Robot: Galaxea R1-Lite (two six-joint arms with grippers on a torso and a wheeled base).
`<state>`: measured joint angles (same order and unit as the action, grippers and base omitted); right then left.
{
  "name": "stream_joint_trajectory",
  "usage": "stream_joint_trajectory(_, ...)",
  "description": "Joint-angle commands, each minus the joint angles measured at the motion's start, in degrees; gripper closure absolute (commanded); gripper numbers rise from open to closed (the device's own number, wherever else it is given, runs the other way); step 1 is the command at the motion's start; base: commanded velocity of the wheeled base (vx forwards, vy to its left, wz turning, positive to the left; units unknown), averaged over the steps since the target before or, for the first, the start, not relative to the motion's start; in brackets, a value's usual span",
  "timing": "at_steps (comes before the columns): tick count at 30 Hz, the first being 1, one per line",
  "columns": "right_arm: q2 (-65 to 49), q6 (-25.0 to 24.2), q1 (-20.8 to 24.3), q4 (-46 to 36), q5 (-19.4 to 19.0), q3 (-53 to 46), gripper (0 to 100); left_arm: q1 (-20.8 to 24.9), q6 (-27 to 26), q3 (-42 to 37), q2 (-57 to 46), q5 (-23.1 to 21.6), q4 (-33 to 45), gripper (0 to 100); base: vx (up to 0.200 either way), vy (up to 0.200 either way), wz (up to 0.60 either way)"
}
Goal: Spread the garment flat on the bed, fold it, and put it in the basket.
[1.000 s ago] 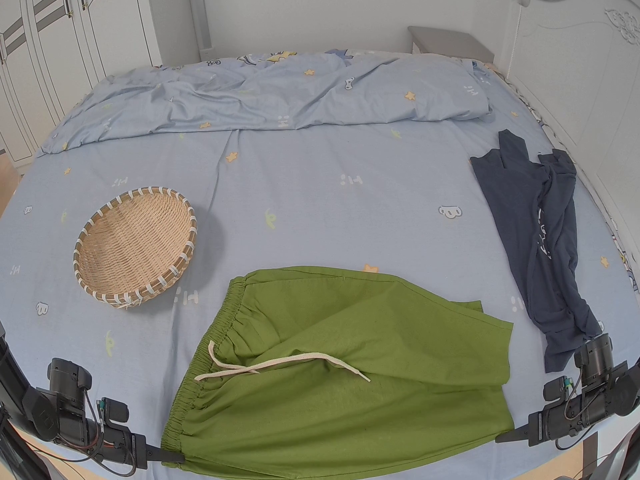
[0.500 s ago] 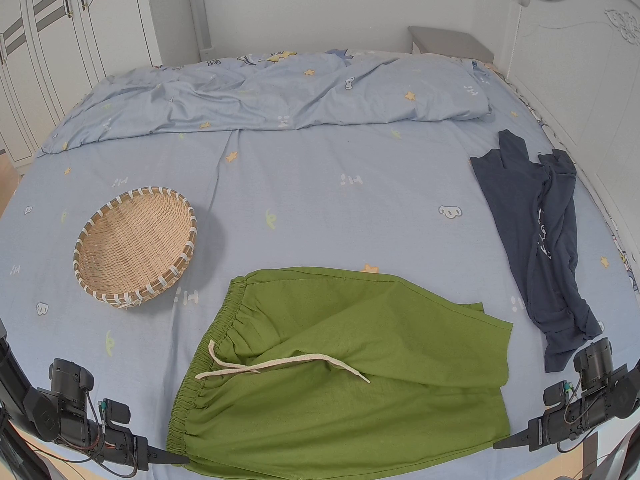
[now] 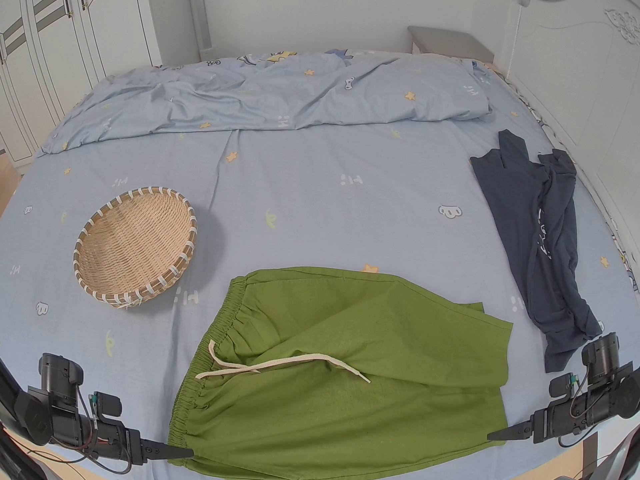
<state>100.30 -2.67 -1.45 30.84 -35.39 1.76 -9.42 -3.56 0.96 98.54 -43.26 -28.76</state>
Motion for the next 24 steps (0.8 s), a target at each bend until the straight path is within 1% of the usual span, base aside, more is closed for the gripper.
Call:
stream_joint_trajectory(1,-5.6,-0.2,-6.5,1.2,-2.6,1.1,0,0.3,5.4,1.5,-11.8,-0.1,-0.5,0,0.000,0.000,0.00)
stream_joint_trajectory(2,-7.1,-0.1,-9.4,1.1,-4.0,2.5,0,0.5,10.2,4.5,-16.0,-0.2,0.0,0,0.000,0.000,0.00)
stream_joint_trajectory(3,-7.9,-0.1,-10.7,1.3,-4.4,3.2,0,0.9,12.9,6.2,-17.8,-0.3,0.0,0,0.000,0.000,0.00)
stream_joint_trajectory(4,-8.3,-0.1,-11.2,1.3,-4.7,3.8,0,1.3,14.3,7.4,-18.5,-0.3,0.0,0,0.000,0.000,0.00)
stream_joint_trajectory(5,-9.0,-0.1,-11.6,1.3,-5.0,5.8,0,3.4,17.3,10.4,-18.9,-0.1,0.1,0,0.000,0.000,0.00)
stream_joint_trajectory(6,-9.2,-0.1,-11.5,1.2,-5.0,8.0,0,5.8,19.1,12.7,-18.9,0.2,0.1,0,0.000,0.000,0.00)
stream_joint_trajectory(7,-9.2,-0.2,-11.4,1.1,-5.0,9.1,0,6.8,19.6,13.9,-18.8,0.3,0.1,0,0.000,0.000,0.00)
stream_joint_trajectory(8,-9.2,-0.2,-10.9,0.7,-4.5,13.2,0,9.2,21.3,17.8,-18.3,0.4,0.2,0,0.000,0.000,0.00)
stream_joint_trajectory(9,-9.2,-0.3,-10.6,0.7,-4.4,14.9,0,10.0,21.8,19.5,-17.8,0.5,0.2,0,0.000,0.000,0.00)
stream_joint_trajectory(10,-9.2,-0.3,-9.7,0.4,-4.3,19.3,0,11.3,22.8,22.9,-16.2,1.1,0.1,0,0.000,0.000,0.00)
stream_joint_trajectory(11,-9.0,-0.4,-8.8,-0.3,-4.1,22.2,0,11.8,23.2,24.8,-14.8,1.3,-0.4,0,0.000,0.000,0.00)
stream_joint_trajectory(12,-8.9,-0.4,-8.7,-0.4,-4.0,22.6,0,11.9,23.2,25.1,-14.6,1.4,-0.5,0,0.000,0.000,0.00)
stream_joint_trajectory(13,-8.8,-0.8,-7.0,-3.9,-3.5,28.2,0,12.7,22.9,28.3,-11.3,1.4,-1.0,0,0.000,0.000,0.00)
stream_joint_trajectory(14,-8.8,-0.8,-6.6,-6.0,-3.5,30.1,0,12.7,22.8,29.6,-9.6,1.4,-1.6,0,0.000,0.000,0.00)
stream_joint_trajectory(16,-8.6,-0.5,-5.9,-10.5,-3.5,33.0,0,12.4,22.9,30.4,-6.1,1.9,-3.8,0,0.000,0.000,0.00)
stream_joint_trajectory(17,-8.6,-0.4,-5.9,-10.9,-3.5,33.2,0,12.4,22.9,30.3,-5.6,2.0,-4.3,0,0.000,0.000,0.00)
stream_joint_trajectory(18,-8.8,-0.5,-5.7,-12.5,-3.5,33.3,0,12.1,23.4,29.4,-4.3,2.2,-6.7,0,0.000,0.000,0.00)
stream_joint_trajectory(22,-9.9,-0.7,-5.8,-13.7,-3.4,31.2,0,12.4,23.7,25.3,-4.4,2.3,-12.2,0,0.000,0.000,0.00)
stream_joint_trajectory(24,-10.7,-0.7,-5.8,-13.7,-3.4,30.5,0,13.1,25.4,24.2,-5.2,2.8,-14.0,0,0.000,0.000,0.00)
